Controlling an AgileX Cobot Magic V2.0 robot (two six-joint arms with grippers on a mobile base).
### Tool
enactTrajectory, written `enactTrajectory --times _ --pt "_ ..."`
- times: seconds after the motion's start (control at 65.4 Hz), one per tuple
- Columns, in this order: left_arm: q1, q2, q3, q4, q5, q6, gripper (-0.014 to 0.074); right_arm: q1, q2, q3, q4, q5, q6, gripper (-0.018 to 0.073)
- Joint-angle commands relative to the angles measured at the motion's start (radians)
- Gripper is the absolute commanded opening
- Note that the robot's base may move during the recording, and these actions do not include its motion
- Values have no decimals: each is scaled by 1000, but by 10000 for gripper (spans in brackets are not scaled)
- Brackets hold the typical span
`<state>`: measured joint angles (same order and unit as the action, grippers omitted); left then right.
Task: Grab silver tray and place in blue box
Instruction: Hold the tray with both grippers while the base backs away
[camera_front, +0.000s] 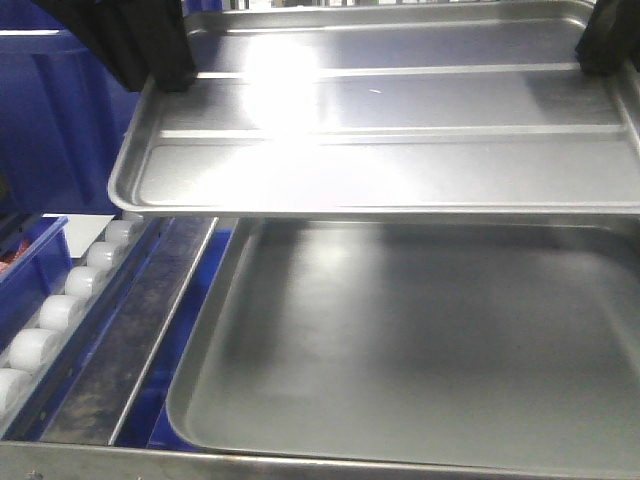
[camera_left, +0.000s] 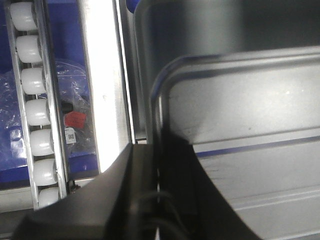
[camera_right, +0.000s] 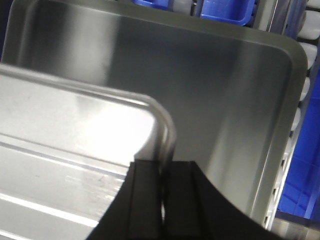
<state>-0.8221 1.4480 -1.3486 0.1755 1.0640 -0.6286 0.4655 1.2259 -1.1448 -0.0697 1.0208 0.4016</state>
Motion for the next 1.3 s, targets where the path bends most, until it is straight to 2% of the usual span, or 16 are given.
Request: enactTrajectory --times 0.0,1.284 --pt "-7 -37 -21 48 17 27 -98 -3 -32 -39 -67 -24 -19 60" --pt "-7 -37 -21 48 17 27 -98 -3 -32 -39 -67 -25 -19 60"
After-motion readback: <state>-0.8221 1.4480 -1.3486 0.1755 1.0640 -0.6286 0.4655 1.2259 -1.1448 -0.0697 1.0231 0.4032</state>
